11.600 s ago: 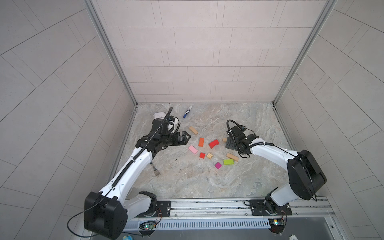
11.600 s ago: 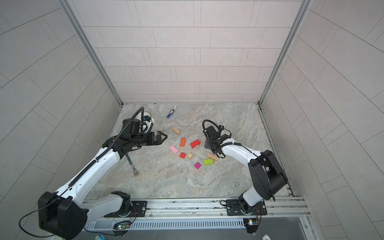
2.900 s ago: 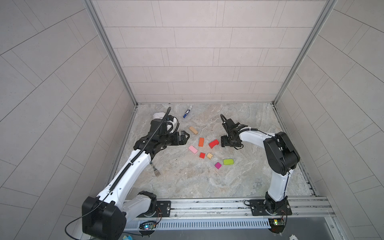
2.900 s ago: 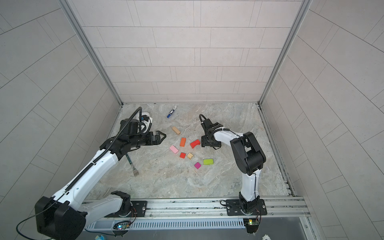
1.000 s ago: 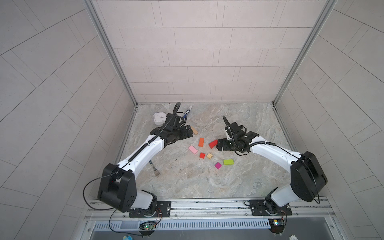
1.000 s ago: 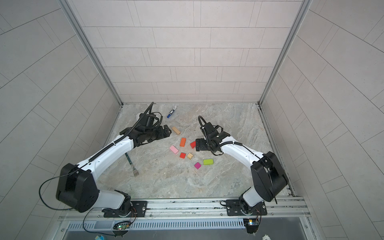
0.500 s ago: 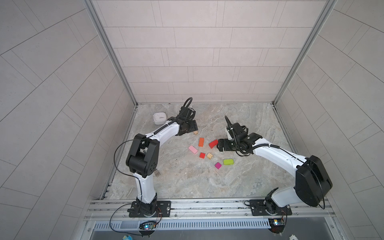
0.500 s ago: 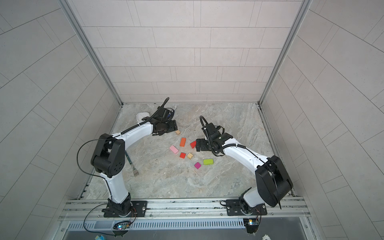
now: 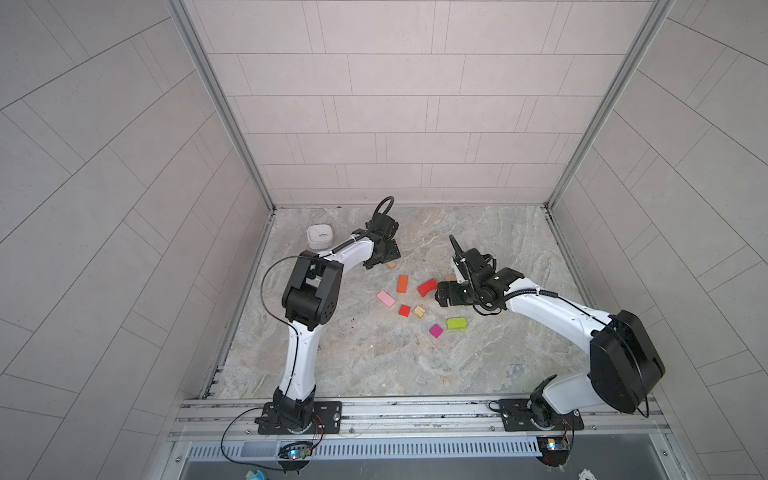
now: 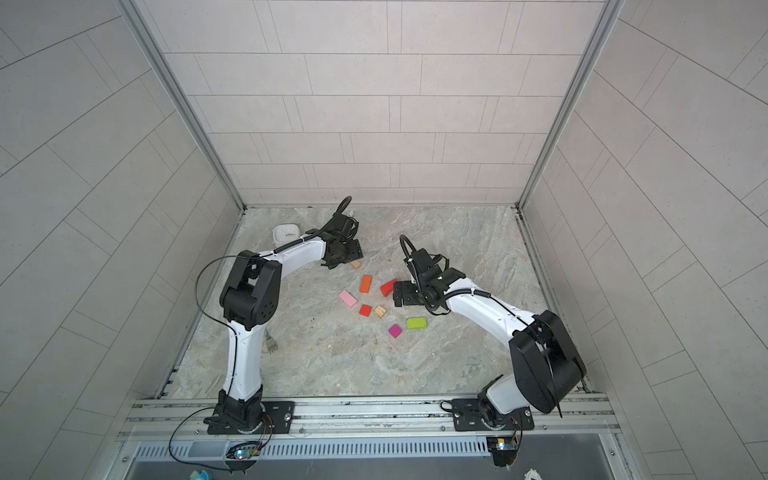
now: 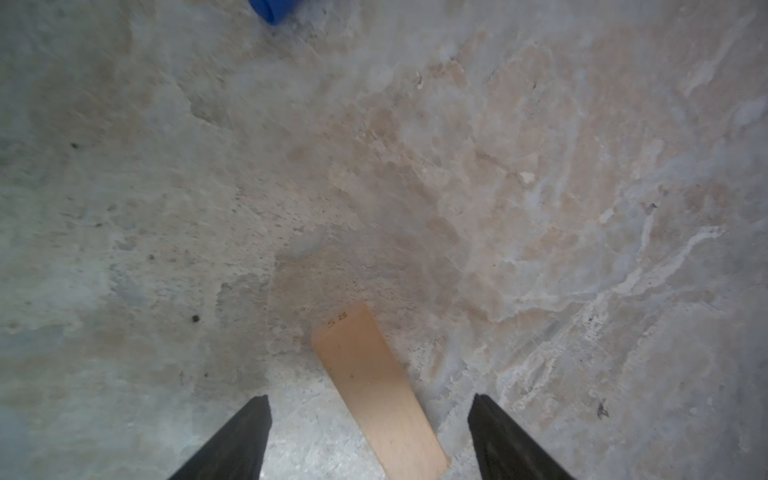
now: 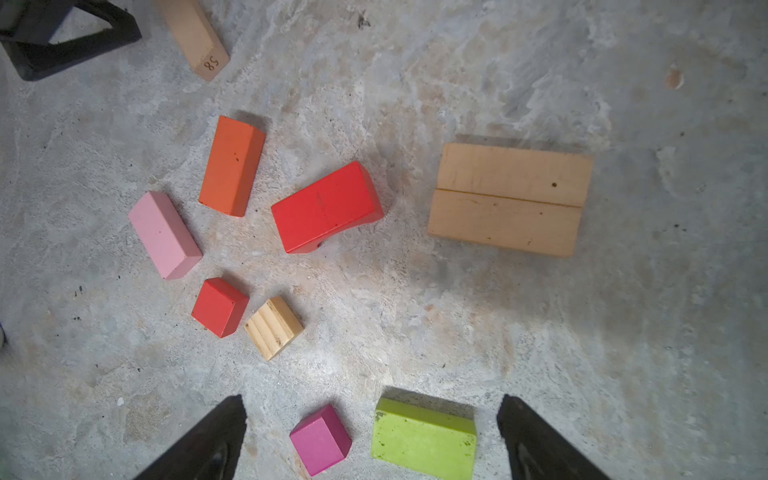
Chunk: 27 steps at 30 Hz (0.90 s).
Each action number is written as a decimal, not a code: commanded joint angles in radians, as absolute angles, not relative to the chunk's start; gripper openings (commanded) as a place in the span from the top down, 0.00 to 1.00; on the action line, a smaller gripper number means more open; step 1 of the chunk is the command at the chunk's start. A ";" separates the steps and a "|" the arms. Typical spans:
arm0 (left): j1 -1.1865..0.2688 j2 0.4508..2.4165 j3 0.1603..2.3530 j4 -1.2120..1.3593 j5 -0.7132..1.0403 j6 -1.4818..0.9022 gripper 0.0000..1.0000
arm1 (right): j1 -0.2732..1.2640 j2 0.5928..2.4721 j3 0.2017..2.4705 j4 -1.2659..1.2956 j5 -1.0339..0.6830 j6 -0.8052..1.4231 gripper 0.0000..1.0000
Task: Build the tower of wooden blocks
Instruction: 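Reach the left gripper to the wooden bar marked 58 and grasp it, then carry the bar marked 58 with the left gripper toward the blocks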
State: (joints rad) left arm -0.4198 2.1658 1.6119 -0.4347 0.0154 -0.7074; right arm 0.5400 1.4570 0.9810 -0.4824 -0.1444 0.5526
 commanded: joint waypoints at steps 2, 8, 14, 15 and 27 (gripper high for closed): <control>-0.435 2.201 1.655 -0.462 -0.001 -0.717 0.19 | 0.531 1.450 0.979 -0.516 -0.102 0.527 0.04; -0.439 2.227 1.662 -0.475 -0.036 -0.698 0.22 | 0.526 1.450 0.979 -0.533 -0.074 0.514 0.04; -0.449 2.260 1.715 -0.549 -0.100 -0.647 0.32 | 0.522 1.450 0.981 -0.538 -0.071 0.506 0.04; -0.452 2.265 1.725 -0.560 -0.109 -0.639 0.33 | 0.522 1.451 0.983 -0.541 -0.071 0.506 0.04; -0.466 2.316 1.794 -0.610 -0.112 -0.607 0.49 | 0.518 1.427 0.982 -0.570 -0.032 0.492 0.04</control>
